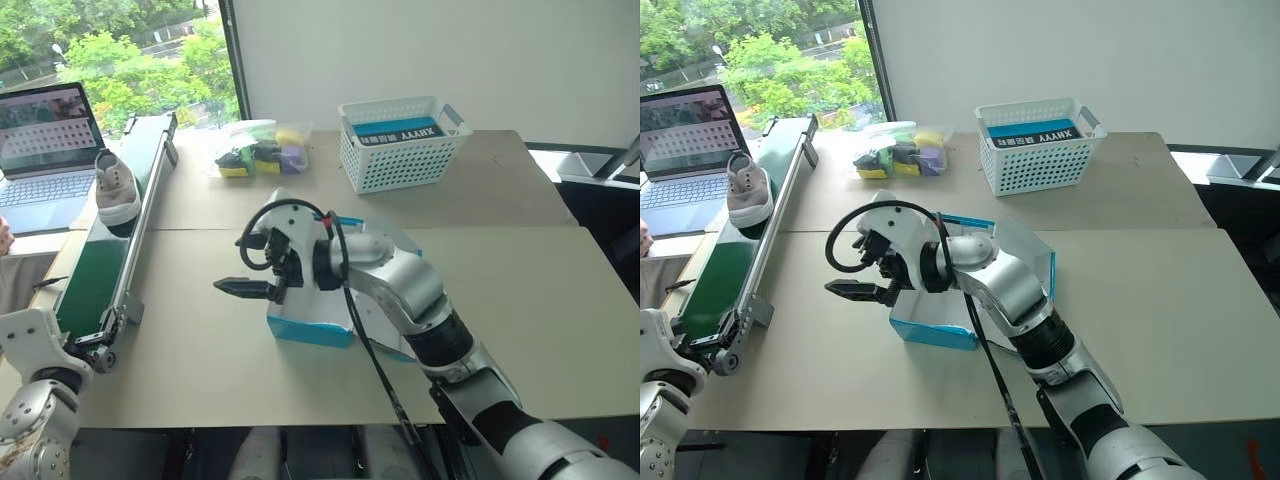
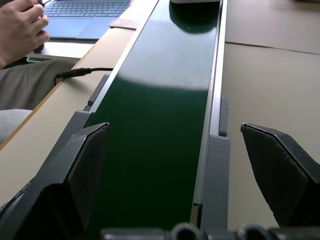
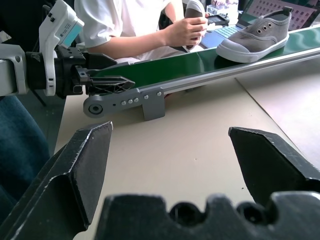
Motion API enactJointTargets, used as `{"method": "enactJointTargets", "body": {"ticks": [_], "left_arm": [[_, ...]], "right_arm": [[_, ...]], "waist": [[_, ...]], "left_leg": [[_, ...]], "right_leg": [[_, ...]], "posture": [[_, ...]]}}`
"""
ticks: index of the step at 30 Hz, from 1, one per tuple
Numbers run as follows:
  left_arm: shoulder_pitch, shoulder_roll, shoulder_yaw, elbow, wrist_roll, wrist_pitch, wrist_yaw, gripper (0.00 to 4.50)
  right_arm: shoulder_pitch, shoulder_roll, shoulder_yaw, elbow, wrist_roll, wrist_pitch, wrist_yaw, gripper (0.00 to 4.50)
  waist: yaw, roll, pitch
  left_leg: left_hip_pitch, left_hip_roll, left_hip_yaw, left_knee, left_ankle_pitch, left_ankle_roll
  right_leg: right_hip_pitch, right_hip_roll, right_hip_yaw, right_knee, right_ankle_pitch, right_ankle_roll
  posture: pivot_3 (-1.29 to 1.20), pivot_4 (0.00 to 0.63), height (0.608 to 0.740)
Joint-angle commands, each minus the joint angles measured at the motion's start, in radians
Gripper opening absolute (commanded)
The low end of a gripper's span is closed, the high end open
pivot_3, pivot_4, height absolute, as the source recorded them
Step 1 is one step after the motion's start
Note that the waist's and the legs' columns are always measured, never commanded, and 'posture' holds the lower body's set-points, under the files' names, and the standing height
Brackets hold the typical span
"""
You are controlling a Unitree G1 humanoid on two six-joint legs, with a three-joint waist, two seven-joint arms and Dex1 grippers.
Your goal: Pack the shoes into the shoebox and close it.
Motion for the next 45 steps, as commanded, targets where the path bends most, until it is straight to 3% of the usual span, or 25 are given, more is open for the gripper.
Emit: {"method": "enactJointTargets", "body": {"ticks": [1,31,38,42,45], "left_arm": [[-0.013,0.008,0.018,-0.002,0.012,-0.019,0.001,4.5],[-0.045,-0.008,-0.001,0.073,0.026,-0.016,0.003,4.5],[-0.056,-0.012,0.005,0.078,0.017,-0.026,-0.001,2.97],[-0.063,-0.012,0.008,0.078,0.017,-0.021,0.002,2.53],[-0.087,-0.024,0.023,0.065,0.012,-0.043,0.02,2.53]], "right_arm": [[-0.011,0.01,-0.034,-0.017,0.002,-0.022,-0.013,4.45],[-0.014,0.011,-0.053,-0.037,0.012,-0.01,-0.038,4.45],[-0.023,0.013,-0.068,-0.035,0.016,-0.007,-0.045,4.5],[-0.027,0.015,-0.073,-0.029,0.013,-0.009,-0.048,4.5],[-0.03,0.018,-0.08,-0.023,0.011,-0.007,-0.054,4.5]], "waist": [[0.0,0.0,0.0],[0.0,0.0,0.0],[0.006,0.0,0.0],[0.007,0.0,0.0],[0.008,0.0,0.0]], "left_leg": [[0.0,0.0,0.0,0.0,0.0,0.0],[0.0,0.0,0.0,0.0,0.0,0.0],[0.001,0.0,0.0,0.0,0.0,0.0],[0.002,0.0,0.0,0.0,0.0,0.0],[0.001,0.0,0.0,0.0,0.0,0.0]], "right_leg": [[0.0,0.0,0.0,0.0,0.0,0.0],[0.0,0.0,0.0,0.0,0.0,0.0],[0.0,0.0,0.0,0.0,0.0,0.0],[0.001,0.0,0.0,0.0,0.0,0.0],[0.001,0.0,0.0,0.0,0.0,0.0]], "posture": [[0.0,0.15,0.731],[0.0,0.15,0.731],[0.0,0.15,0.731],[0.0,0.15,0.731],[0.0,0.15,0.731]]}}
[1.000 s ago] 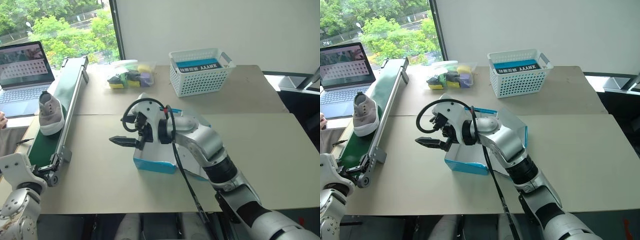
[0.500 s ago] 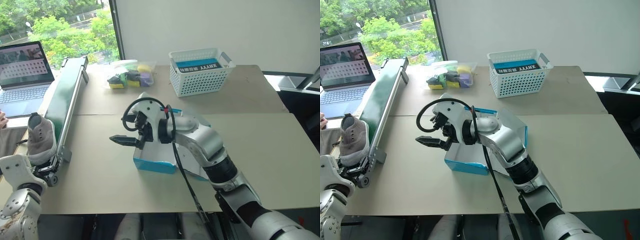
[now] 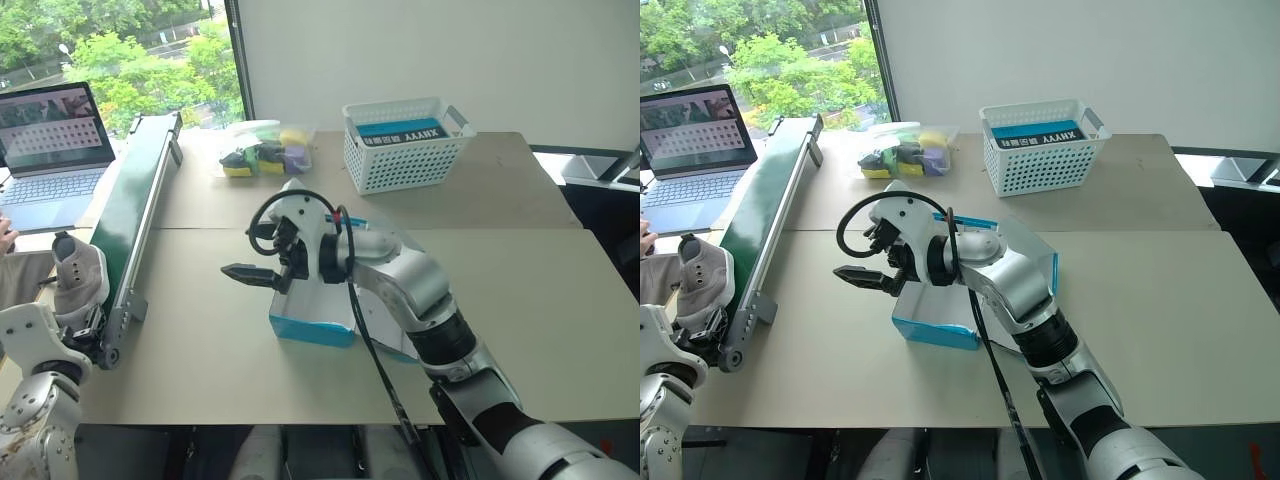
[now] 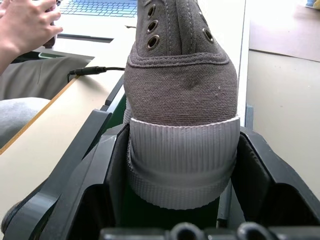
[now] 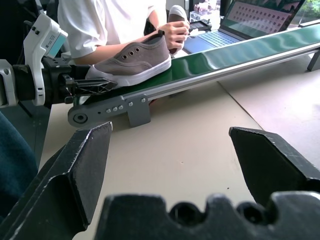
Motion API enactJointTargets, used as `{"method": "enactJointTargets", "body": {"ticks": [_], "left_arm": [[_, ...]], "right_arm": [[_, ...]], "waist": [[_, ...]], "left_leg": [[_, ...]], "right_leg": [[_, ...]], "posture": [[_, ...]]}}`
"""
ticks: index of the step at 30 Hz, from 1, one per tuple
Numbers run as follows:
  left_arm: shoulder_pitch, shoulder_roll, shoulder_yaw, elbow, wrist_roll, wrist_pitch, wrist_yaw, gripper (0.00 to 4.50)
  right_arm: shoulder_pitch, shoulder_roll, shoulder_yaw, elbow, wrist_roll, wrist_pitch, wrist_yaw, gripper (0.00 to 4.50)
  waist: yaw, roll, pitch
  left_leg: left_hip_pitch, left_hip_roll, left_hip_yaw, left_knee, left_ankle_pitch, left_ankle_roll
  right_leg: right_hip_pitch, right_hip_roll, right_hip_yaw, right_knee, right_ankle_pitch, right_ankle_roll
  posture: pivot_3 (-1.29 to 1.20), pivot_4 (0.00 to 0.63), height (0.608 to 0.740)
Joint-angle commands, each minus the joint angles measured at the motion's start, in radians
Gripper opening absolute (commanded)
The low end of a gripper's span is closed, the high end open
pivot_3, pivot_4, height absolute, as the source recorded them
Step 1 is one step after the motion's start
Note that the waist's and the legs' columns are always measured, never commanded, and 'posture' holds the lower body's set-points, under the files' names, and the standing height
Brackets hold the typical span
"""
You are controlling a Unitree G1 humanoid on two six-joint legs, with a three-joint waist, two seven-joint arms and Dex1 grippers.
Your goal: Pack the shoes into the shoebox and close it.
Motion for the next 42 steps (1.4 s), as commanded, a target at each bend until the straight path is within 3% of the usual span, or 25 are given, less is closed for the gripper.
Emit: {"method": "enactJointTargets", "body": {"ticks": [1,6,13,17,20,28,42], "left_arm": [[-0.038,-0.021,0.023,-0.032,0.001,-0.053,0.034,2.53],[-0.094,-0.049,-0.033,-0.133,0.106,-0.209,0.085,2.53],[-0.19,-0.124,-0.35,-0.233,0.192,-0.188,0.088,2.53],[-0.22,-0.156,-0.529,-0.27,0.201,-0.162,0.043,2.53],[-0.237,-0.164,-0.602,-0.285,0.202,-0.15,0.018,2.53],[-0.264,-0.172,-0.658,-0.291,0.19,-0.129,-0.021,2.53],[-0.222,-0.12,-0.546,-0.294,0.185,-0.128,-0.046,2.53]], "right_arm": [[-0.032,0.019,-0.035,-0.017,0.012,-0.003,-0.016,4.5],[-0.059,0.077,-0.123,0.052,0.042,0.05,-0.089,4.5],[-0.234,0.291,-0.59,0.369,0.352,0.354,-0.36,4.5],[-0.294,0.327,-0.73,0.48,0.499,0.412,-0.441,4.5],[-0.312,0.319,-0.755,0.519,0.545,0.416,-0.471,4.5],[-0.316,0.31,-0.759,0.548,0.602,0.401,-0.512,4.5],[-0.303,0.254,-0.754,0.569,0.588,0.371,-0.523,4.5]], "waist": [[0.001,0.0,0.0],[0.001,-0.007,0.0],[0.017,-0.007,0.0],[0.016,-0.006,0.0],[0.003,-0.006,0.0],[-0.012,-0.006,0.0],[-0.011,-0.006,0.0]], "left_leg": [[0.0,0.0,0.0,0.0,0.0,0.0],[-0.002,0.001,0.0,0.0,0.0,0.0],[-0.003,0.0,0.0,0.001,-0.001,-0.002],[-0.005,0.0,0.001,0.0,0.0,-0.002],[-0.009,0.0,0.002,0.0,0.0,-0.002],[-0.01,0.001,0.005,0.001,0.0,-0.001],[-0.012,0.002,0.005,0.002,0.0,-0.001]], "right_leg": [[0.0,0.0,0.0,0.0,0.0,0.0],[-0.001,0.001,0.0,-0.001,0.0,-0.001],[-0.001,0.0,0.0,-0.001,0.001,-0.001],[-0.002,0.001,0.0,-0.001,0.001,-0.001],[-0.007,0.001,0.001,0.001,0.001,-0.001],[-0.013,0.002,0.004,0.007,0.001,-0.001],[-0.014,0.002,0.004,0.007,0.001,-0.001]], "posture": [[0.0,0.15,0.731],[0.0,0.15,0.731],[0.0,0.15,0.731],[0.0,0.15,0.731],[0.0,0.15,0.731],[0.0,0.15,0.731],[0.0,0.15,0.731]]}}
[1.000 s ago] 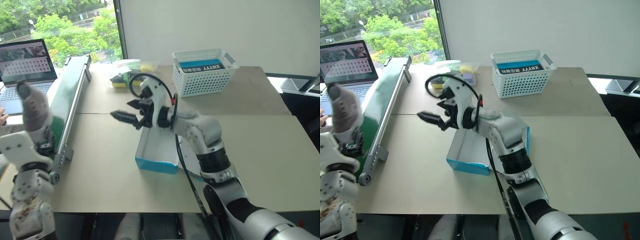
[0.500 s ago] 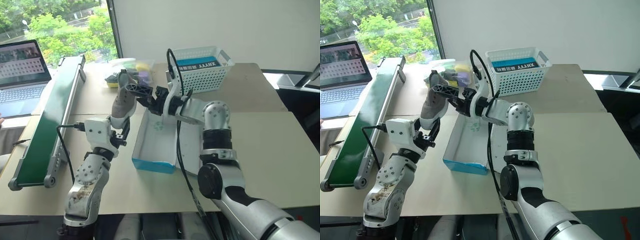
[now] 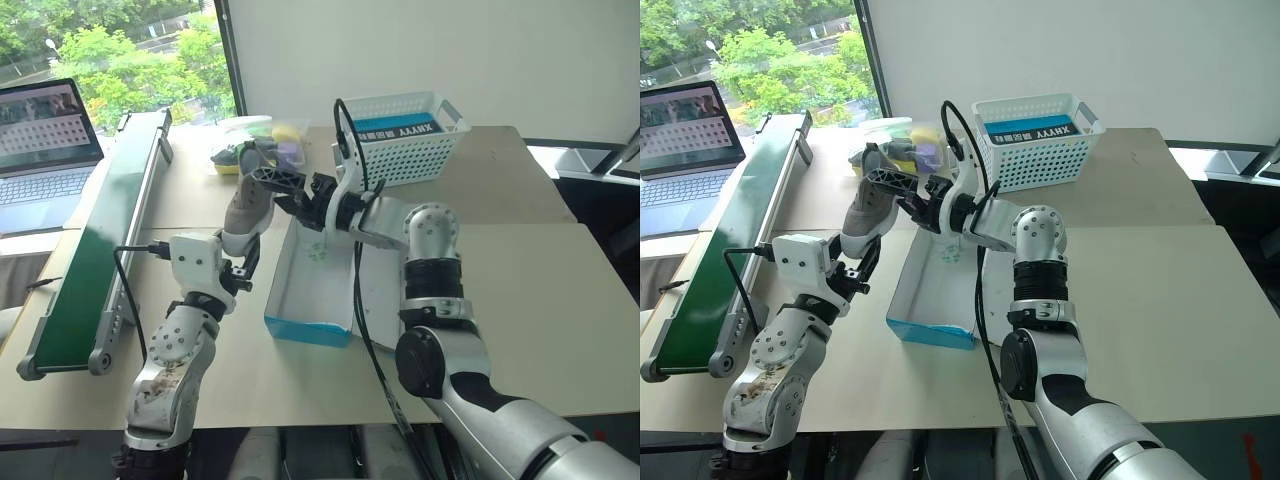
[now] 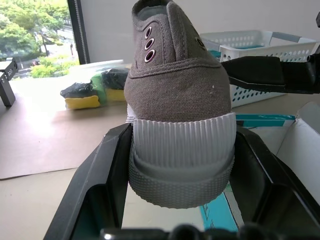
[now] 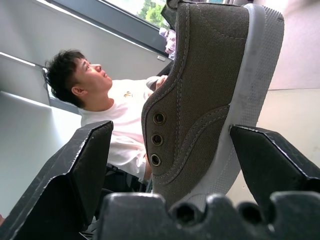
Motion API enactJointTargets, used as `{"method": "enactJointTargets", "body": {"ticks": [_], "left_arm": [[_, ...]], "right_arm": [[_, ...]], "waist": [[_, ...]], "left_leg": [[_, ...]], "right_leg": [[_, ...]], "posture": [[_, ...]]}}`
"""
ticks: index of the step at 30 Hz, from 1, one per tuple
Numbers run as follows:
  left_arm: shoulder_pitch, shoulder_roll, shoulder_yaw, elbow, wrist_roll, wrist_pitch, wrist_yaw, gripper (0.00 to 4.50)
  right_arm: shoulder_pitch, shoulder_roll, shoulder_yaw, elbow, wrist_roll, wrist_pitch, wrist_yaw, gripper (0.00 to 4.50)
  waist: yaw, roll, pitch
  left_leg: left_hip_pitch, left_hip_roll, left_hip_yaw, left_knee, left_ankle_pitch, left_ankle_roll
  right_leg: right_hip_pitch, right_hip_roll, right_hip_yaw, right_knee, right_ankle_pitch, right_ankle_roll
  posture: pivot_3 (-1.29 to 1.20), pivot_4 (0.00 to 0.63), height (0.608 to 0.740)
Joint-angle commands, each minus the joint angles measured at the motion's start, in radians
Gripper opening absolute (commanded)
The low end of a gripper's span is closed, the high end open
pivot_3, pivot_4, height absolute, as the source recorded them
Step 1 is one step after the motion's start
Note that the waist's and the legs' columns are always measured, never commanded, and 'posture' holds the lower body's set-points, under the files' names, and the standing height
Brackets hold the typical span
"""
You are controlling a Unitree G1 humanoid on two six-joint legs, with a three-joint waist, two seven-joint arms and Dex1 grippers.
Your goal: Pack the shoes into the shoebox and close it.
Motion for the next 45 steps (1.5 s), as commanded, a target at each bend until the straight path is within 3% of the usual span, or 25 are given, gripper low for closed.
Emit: {"method": "enactJointTargets", "body": {"ticks": [1,9,22,30,34,35,42,45], "left_arm": [[0.023,0.024,0.052,-0.064,-0.008,-0.023,-0.023,2.53],[0.057,0.032,0.079,-0.079,-0.003,-0.03,-0.035,2.53],[-0.035,0.019,0.043,-0.137,-0.002,0.013,-0.013,2.53],[-0.039,0.013,0.018,-0.148,0.001,0.031,-0.013,2.53],[-0.04,0.014,0.019,-0.145,0.001,0.031,-0.012,2.53],[-0.041,0.015,0.021,-0.144,0.001,0.031,-0.012,2.53],[-0.045,0.017,0.033,-0.142,0.003,0.033,-0.014,2.53],[-0.044,0.016,0.03,-0.14,0.006,0.034,-0.015,2.53]], "right_arm": [[-0.035,0.034,0.0,-0.005,0.03,-0.022,0.011,4.5],[-0.038,0.025,0.014,0.009,0.019,-0.029,0.023,4.5],[-0.016,0.046,0.072,0.009,0.008,-0.034,0.056,4.5],[-0.059,0.065,0.001,0.052,0.073,-0.063,0.04,4.5],[-0.076,0.072,-0.032,0.051,0.125,-0.069,0.024,3.53],[-0.076,0.072,-0.036,0.049,0.134,-0.07,0.019,3.03],[-0.073,0.075,-0.049,0.04,0.18,-0.062,-0.01,0.67],[-0.075,0.078,-0.049,0.03,0.203,-0.046,-0.007,0.31]], "waist": [[0.001,0.0,0.0],[0.002,0.0,0.0],[-0.001,0.0,0.0],[0.003,0.0,0.0],[0.001,0.0,0.0],[0.002,0.0,0.0],[0.001,0.0,0.0],[0.002,0.0,0.0]], "left_leg": [[0.0,0.0,0.0,0.0,0.0,0.0],[0.0,0.0,0.0,0.0,0.0,0.0],[0.0,0.0,0.0,0.0,0.0,0.0],[0.0,0.0,0.0,0.001,0.0,0.0],[-0.001,0.0,0.0,0.001,0.0,0.0],[-0.001,0.0,0.0,0.001,0.0,0.0],[-0.001,0.0,0.0,0.001,0.0,0.0],[-0.001,0.0,0.0,0.001,0.0,0.0]], "right_leg": [[0.0,0.0,0.0,0.0,0.0,0.0],[0.0,0.0,0.0,0.0,0.0,0.0],[0.0,0.0,0.0,0.0,0.0,0.0],[0.0,0.0,0.0,0.0,0.0,0.0],[0.0,0.0,0.0,0.0,0.0,0.0],[0.0,0.0,0.0,0.0,0.0,0.0],[0.0,0.0,0.0,0.001,0.0,0.0],[0.0,0.001,0.0,0.001,0.0,0.0]], "posture": [[0.0,0.15,0.731],[0.0,0.15,0.731],[0.0,0.15,0.731],[0.0,0.15,0.731],[0.0,0.15,0.731],[0.0,0.15,0.731],[0.0,0.15,0.731],[0.0,0.15,0.731]]}}
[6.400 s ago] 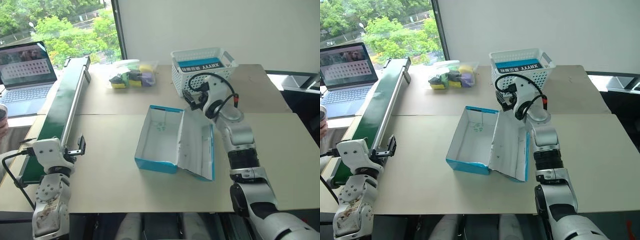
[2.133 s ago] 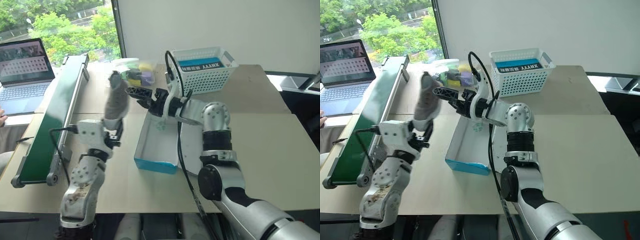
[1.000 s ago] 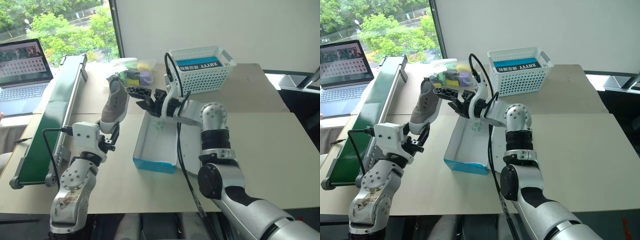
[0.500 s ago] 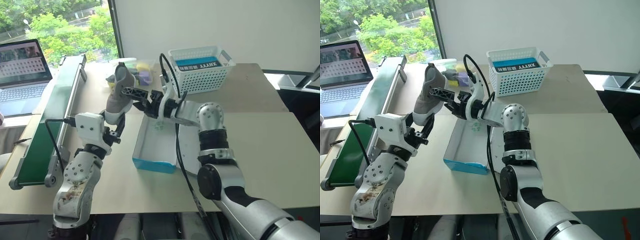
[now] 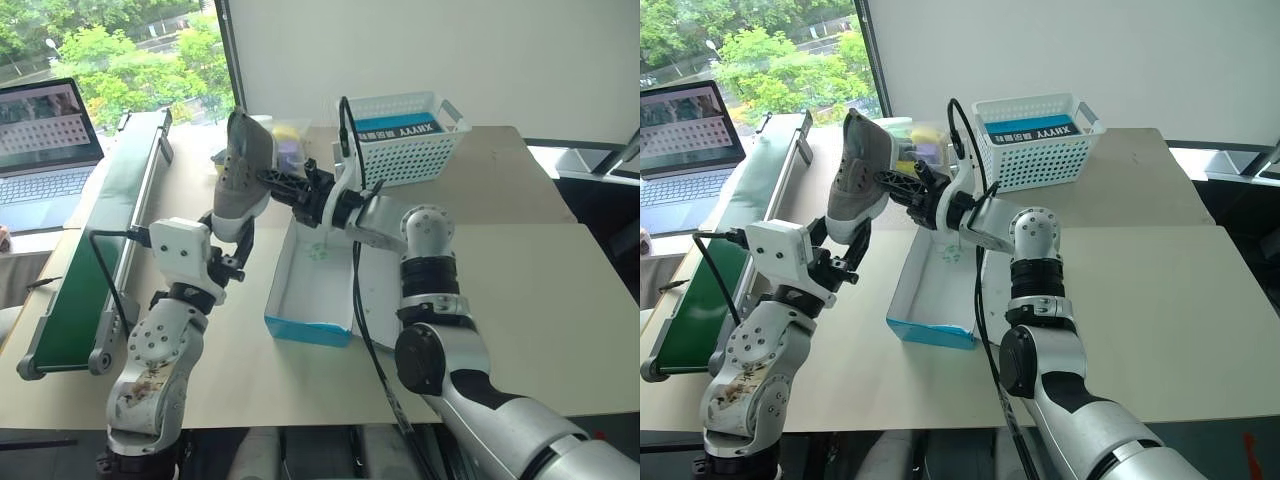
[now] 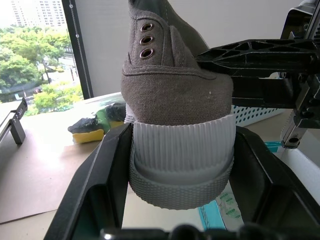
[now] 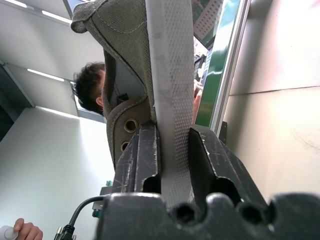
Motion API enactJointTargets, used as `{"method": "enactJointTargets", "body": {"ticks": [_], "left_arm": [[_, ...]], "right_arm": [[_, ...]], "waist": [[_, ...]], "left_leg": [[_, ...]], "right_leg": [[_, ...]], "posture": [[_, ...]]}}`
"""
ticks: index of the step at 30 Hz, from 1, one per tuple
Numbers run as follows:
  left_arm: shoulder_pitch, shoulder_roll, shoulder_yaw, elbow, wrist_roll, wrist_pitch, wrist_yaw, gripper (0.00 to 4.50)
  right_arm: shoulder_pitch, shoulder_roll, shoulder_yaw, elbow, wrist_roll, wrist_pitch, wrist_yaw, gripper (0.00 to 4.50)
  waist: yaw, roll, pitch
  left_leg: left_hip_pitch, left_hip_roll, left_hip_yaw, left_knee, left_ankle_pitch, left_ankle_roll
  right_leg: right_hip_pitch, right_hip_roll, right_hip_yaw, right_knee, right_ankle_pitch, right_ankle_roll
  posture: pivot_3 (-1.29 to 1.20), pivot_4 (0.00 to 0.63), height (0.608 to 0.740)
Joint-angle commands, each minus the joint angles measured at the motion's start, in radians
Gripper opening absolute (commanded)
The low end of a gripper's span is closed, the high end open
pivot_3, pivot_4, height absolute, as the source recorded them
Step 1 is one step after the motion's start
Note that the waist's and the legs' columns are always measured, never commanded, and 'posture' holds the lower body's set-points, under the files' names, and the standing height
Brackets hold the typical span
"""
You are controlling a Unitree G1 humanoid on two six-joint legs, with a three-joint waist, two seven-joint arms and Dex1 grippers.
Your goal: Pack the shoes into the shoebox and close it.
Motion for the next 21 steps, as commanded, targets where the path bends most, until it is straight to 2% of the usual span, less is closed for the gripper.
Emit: {"method": "enactJointTargets", "body": {"ticks": [1,9,14,21], "left_arm": [[-0.004,0.003,-0.001,-0.027,0.006,-0.006,-0.003,2.53],[0.003,0.028,-0.024,-0.006,0.049,-0.007,-0.013,2.53],[0.01,0.045,-0.034,-0.01,0.048,0.017,-0.033,4.39],[0.059,0.064,0.006,-0.028,0.026,0.018,-0.072,4.39]], "right_arm": [[-0.056,0.076,-0.014,-0.052,0.098,0.013,0.018,0.28],[-0.053,0.084,-0.011,-0.086,0.149,0.002,0.002,0.25],[-0.055,0.075,-0.03,-0.085,0.137,-0.078,-0.052,0.25],[-0.052,-0.008,-0.053,-0.102,0.108,-0.178,-0.142,0.25]], "waist": [[0.0,0.0,0.0],[0.0,0.0,0.0],[0.0,0.0,0.0],[-0.001,0.0,0.0]], "left_leg": [[0.0,0.0,0.0,0.0,0.0,0.0],[0.0,0.0,0.0,0.0,0.0,0.0],[0.0,0.0,0.0,0.0,0.0,0.0],[0.0,0.0,0.0,0.0,0.0,0.0]], "right_leg": [[0.0,0.0,0.0,0.0,0.0,0.0],[0.0,0.0,0.0,0.0,0.0,0.0],[0.0,0.0,0.0,0.0,0.0,0.0],[0.0,0.0,0.0,0.0,0.0,0.0]], "posture": [[0.0,0.15,0.731],[0.0,0.15,0.731],[0.0,0.15,0.731],[0.0,0.15,0.731]]}}
